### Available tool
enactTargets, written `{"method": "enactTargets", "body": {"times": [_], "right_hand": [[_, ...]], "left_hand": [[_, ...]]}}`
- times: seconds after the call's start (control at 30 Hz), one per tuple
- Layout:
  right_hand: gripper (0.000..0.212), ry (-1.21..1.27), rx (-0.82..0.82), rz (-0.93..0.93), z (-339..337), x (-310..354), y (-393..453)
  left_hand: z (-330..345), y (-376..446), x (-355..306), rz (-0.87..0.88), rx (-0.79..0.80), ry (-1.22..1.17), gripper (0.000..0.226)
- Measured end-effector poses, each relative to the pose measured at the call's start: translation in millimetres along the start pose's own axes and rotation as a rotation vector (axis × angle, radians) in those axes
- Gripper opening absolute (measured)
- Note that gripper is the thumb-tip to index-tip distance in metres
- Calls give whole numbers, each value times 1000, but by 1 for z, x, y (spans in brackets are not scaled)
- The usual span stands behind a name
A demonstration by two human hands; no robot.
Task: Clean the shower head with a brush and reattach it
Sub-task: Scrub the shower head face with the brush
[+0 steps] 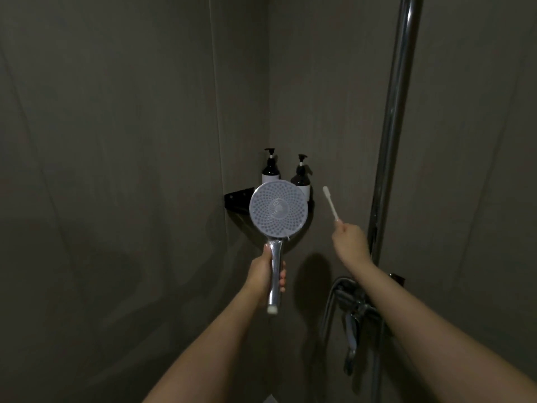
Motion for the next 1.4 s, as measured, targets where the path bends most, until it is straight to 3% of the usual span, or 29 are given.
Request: {"method": "enactTargets", "body": {"times": [0.13,0.3,0.4,0.5,0.63,0.83,0.93,1.03,1.13,1.4], "right_hand": [[29,41,172,-22,37,-15,-24],[24,234,243,-22,50,-35,-55],[12,385,263,104,51,-63,-68],[24,438,230,225,55,-101,-73],[25,392,219,324,60,-142,-76],[27,162,271,305,69,-169,-68],[15,134,75,382,54,-187,-47],[25,148,-158,569,35,-221,-22],[30,231,-93,742,51,-242,-9],[41,164,-158,808,62,-251,1]], "left_hand": [[17,-4,14,48,-66,-70,45],[22,-12,41,195,-209,40,12],[35,-16,74,113,-192,-107,9],[54,-16,106,-1,-109,-351,11],[64,-7,136,-74,-89,-487,9],[61,13,160,-151,-83,-519,11],[60,26,170,-190,-85,-515,15],[63,38,177,-220,-79,-545,18],[68,46,180,-222,-57,-535,16],[73,53,178,-234,-28,-539,16]]}}
Point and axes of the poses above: each hand's wrist, its own y-axis towards the middle knuckle, its own z-axis out of the palm, x = y × z, the point moved 8 cm from there along y, towards the middle knuckle, and after that the axes turned 1 degree about x, right-handed, at the moved point
